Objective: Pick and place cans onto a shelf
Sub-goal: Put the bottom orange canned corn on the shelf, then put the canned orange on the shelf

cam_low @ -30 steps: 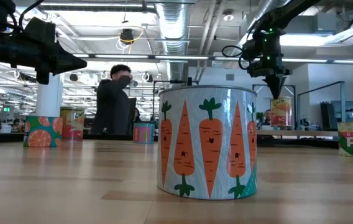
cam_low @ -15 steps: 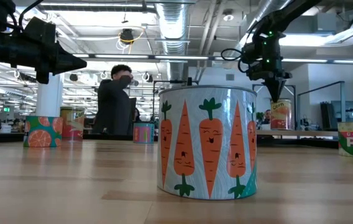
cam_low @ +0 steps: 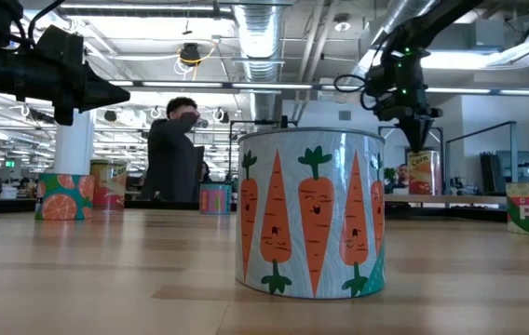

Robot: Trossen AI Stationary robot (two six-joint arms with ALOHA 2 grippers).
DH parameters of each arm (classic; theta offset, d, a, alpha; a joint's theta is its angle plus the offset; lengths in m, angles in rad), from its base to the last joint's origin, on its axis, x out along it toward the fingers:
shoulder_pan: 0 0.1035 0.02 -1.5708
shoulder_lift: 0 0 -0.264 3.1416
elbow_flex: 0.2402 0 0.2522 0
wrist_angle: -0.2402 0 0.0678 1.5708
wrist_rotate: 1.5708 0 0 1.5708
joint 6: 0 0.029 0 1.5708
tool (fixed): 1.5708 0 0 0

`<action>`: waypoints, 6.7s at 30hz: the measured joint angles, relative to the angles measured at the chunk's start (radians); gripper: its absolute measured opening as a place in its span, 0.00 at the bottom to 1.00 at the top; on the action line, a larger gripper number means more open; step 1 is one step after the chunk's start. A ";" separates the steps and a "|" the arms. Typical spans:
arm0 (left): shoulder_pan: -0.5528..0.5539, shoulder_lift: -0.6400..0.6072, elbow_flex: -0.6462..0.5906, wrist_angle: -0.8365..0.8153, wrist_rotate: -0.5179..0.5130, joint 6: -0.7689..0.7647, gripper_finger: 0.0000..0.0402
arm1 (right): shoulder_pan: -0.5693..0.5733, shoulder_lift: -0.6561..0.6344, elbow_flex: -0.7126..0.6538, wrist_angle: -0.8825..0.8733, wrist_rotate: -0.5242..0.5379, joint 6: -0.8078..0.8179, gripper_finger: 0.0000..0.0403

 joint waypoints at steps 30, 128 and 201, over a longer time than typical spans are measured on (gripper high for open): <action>-0.001 0.000 0.000 -0.001 0.032 -0.088 0.00 | 0.507 -0.598 -0.418 0.683 -0.421 0.190 0.01; -0.370 1.186 0.752 -0.700 0.322 -0.213 0.01 | 0.748 -0.656 -0.948 1.823 -0.418 0.471 0.02; -0.604 1.760 1.247 -0.202 0.042 -0.391 0.00 | 1.090 -0.961 -0.948 1.118 -0.321 0.457 0.02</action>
